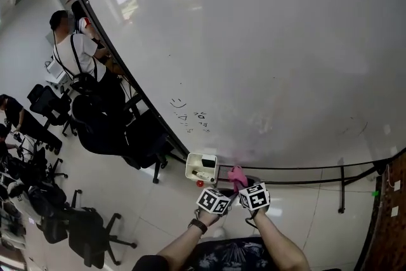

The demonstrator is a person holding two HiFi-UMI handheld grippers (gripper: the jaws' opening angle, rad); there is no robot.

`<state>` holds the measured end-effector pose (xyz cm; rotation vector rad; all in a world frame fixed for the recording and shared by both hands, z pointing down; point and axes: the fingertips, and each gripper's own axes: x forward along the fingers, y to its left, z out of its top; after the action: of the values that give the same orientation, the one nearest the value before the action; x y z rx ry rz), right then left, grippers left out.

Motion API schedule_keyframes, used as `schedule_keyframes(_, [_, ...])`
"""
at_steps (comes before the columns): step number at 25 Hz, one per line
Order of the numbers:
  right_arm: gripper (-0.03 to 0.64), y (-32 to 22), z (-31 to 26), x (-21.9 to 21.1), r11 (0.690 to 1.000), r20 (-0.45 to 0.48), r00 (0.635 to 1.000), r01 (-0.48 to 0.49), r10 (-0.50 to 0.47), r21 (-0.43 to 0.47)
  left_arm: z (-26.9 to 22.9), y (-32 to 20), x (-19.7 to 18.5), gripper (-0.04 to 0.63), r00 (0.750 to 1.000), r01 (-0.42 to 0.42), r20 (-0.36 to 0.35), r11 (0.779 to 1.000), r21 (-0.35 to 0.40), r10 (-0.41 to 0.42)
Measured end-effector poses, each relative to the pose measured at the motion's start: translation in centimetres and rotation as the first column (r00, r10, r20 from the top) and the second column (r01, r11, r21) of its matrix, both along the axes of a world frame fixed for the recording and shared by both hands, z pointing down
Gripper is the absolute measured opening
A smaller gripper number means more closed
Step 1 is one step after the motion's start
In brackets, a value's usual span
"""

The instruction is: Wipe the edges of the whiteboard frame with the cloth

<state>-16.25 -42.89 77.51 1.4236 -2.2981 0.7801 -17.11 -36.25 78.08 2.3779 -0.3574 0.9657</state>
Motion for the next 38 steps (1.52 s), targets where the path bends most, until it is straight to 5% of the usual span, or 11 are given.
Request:
schedule_keyframes(13, [0.057, 2.1, 1.2, 8.4, 0.991, 0.042, 0.990, -0.133, 0.133, -0.012, 1.2, 2.0, 7.4, 0.017, 0.995, -0.103, -0.001, 0.994, -0.022, 0.103])
schedule_keyframes(28, [0.057, 9.9, 1.4, 24.6, 0.977, -0.037, 0.978, -0.205, 0.203, -0.053, 0.1, 10.0, 22.8, 0.017, 0.951, -0.265, -0.173, 0.963, -0.039, 0.255])
schedule_keyframes(33, [0.057, 10.9, 2.0, 25.6, 0.960, 0.071, 0.959, -0.268, 0.274, -0.081, 0.3, 10.8, 23.5, 0.017, 0.956, -0.269, -0.135, 0.962, -0.050, 0.260])
schedule_keyframes(38, [0.055, 12.3, 2.7, 26.6, 0.960, 0.081, 0.961, -0.257, 0.266, -0.108, 0.8, 12.2, 23.7, 0.017, 0.939, -0.313, -0.174, 0.947, -0.071, 0.297])
